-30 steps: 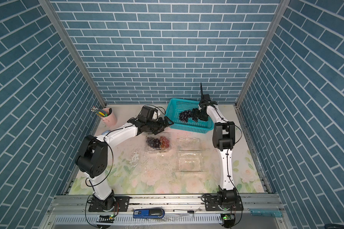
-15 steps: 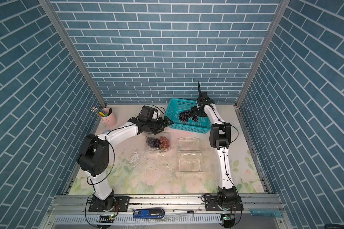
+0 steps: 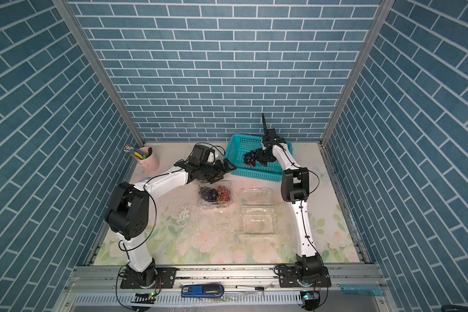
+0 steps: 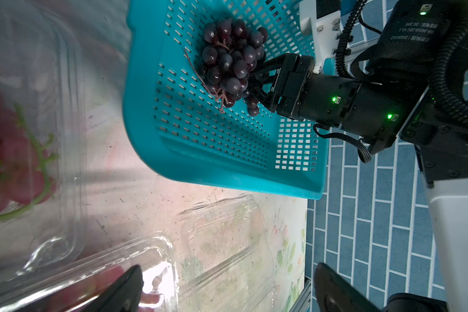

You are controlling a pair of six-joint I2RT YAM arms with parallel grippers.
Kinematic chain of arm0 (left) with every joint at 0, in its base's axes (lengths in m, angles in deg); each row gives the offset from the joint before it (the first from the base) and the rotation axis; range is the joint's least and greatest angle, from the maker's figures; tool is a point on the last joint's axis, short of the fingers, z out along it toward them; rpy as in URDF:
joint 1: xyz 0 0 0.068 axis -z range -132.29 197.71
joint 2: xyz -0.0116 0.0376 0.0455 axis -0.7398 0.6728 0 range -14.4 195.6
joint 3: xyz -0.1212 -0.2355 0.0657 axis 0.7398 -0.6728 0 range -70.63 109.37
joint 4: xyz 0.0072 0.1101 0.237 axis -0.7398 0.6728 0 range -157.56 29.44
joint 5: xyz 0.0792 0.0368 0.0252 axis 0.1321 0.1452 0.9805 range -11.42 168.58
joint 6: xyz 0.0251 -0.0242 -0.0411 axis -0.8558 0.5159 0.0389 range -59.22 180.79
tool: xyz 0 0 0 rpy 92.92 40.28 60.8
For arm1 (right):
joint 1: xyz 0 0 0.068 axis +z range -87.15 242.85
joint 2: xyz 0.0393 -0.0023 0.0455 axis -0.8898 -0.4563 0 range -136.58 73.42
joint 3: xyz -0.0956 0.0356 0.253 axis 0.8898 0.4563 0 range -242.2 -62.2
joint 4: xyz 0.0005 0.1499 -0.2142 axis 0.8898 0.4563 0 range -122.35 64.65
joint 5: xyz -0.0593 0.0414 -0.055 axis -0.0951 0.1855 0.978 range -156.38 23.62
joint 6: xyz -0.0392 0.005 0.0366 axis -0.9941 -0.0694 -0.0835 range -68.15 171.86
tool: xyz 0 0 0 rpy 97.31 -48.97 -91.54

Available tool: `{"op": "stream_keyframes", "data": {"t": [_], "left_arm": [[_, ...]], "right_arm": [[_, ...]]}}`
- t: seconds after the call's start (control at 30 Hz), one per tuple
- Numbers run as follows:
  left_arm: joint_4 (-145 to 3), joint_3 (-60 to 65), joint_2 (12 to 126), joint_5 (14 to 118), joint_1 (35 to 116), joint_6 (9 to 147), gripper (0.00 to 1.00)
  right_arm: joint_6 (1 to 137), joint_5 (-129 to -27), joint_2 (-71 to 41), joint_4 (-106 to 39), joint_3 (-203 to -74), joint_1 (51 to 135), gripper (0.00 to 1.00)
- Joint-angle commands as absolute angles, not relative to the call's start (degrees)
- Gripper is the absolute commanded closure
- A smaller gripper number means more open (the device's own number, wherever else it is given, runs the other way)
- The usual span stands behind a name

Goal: Pack grapes into containers
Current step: Pick up the grape from the basket.

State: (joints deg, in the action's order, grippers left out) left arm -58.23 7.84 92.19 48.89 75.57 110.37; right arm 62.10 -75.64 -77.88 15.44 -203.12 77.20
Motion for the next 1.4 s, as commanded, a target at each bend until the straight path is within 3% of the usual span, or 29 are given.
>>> {"op": "stream_keyframes", "data": {"t": [0.0,0.07,0.2,0.47,0.93,1.37], "left_arm": [[-58.1,7.8,92.2,48.6,75.2,110.3,0.0],[-58.4,7.7,92.2,48.6,75.1,110.6,0.0],[-58.6,7.6,92.1,48.6,75.2,110.7,0.0],[-59.0,6.8,90.9,48.5,75.3,111.1,0.0],[-59.2,5.6,89.0,48.6,75.2,111.2,0.0],[-60.7,3.2,85.7,48.9,76.4,112.1,0.0]], "right_arm": [[62.4,-75.1,-79.7,16.5,-203.5,77.2,0.66],[62.6,-75.2,-78.4,16.3,-202.6,77.2,0.75],[63.4,-77.9,-71.7,12.1,-196.0,77.2,0.81],[66.5,-82.8,-59.4,6.6,-186.9,77.0,0.82],[70.2,-86.1,-52.6,9.6,-186.2,76.6,0.83],[71.7,-86.5,-38.7,12.6,-181.0,76.6,0.83]]}}
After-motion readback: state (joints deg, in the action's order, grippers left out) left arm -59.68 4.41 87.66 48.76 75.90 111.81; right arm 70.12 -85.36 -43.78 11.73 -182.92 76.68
